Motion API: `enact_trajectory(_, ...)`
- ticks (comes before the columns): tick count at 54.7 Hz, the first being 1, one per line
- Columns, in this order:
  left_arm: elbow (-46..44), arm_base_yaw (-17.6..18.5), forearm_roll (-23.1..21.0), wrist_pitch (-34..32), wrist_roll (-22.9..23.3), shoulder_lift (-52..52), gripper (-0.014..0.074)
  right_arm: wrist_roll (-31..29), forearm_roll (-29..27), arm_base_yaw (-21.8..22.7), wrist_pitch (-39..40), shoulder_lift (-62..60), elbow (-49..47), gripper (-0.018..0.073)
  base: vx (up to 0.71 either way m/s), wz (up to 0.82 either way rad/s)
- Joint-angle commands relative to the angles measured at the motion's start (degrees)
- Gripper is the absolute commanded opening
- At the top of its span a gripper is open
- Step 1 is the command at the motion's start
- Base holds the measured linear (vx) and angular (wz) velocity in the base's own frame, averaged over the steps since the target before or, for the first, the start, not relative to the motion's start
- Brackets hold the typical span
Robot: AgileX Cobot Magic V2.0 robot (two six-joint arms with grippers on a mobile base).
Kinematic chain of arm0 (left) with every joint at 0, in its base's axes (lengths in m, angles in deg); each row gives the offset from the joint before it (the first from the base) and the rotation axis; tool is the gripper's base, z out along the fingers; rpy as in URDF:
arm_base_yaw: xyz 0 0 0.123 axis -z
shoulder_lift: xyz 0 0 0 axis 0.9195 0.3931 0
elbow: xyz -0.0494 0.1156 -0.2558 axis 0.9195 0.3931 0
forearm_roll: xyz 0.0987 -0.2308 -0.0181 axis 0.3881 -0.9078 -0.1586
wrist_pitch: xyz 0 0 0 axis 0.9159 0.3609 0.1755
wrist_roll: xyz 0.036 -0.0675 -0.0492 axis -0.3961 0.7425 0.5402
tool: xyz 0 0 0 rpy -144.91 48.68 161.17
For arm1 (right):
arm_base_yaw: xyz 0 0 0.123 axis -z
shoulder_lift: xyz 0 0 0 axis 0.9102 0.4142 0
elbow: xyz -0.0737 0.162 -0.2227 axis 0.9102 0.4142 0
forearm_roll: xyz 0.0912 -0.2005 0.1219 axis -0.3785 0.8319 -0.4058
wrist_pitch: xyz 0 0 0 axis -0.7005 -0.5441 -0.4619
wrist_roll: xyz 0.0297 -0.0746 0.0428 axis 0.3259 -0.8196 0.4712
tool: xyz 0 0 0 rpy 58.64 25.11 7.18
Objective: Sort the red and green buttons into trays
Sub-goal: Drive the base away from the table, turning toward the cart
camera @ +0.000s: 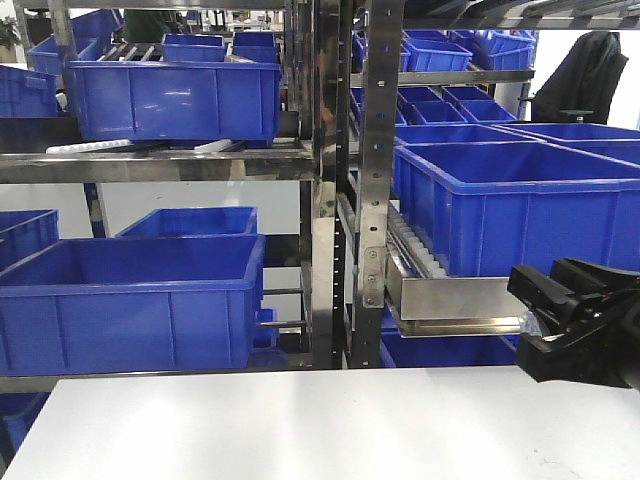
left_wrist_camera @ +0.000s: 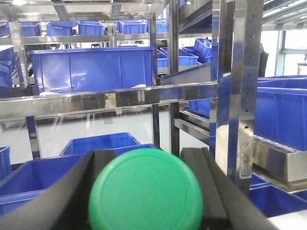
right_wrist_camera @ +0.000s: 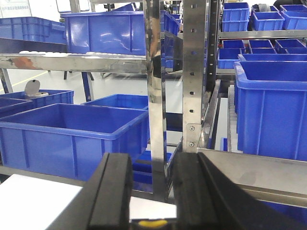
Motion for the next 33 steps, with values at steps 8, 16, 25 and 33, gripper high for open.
enact_trajectory(8, -2.07, 0.53, -0.3, -5.1, 0.55, -0.75, -0.0006, -0.38, 0.02, 0.04, 4.85, -1.12, -2.25, -0.0009, -0.05, 0.03)
enact_trajectory(16, -2.07, 0.53, -0.3, -5.1, 0.55, -0.75, -0.0006, -0.38, 0.02, 0.04, 4.85, -1.12, -2.25, -0.0009, -0.08, 0.07)
enact_trajectory(25, -2.07, 0.53, -0.3, -5.1, 0.55, -0.75, -0.0006, -0.38, 0.02, 0.04, 4.85, -1.12, -2.25, -0.0009, -0.11, 0.19)
enact_trajectory(33, -2.07, 0.53, -0.3, -5.1, 0.55, -0.75, -0.0006, -0.38, 0.02, 0.04, 4.85, -1.12, -2.25, -0.0009, -0.13, 0.28)
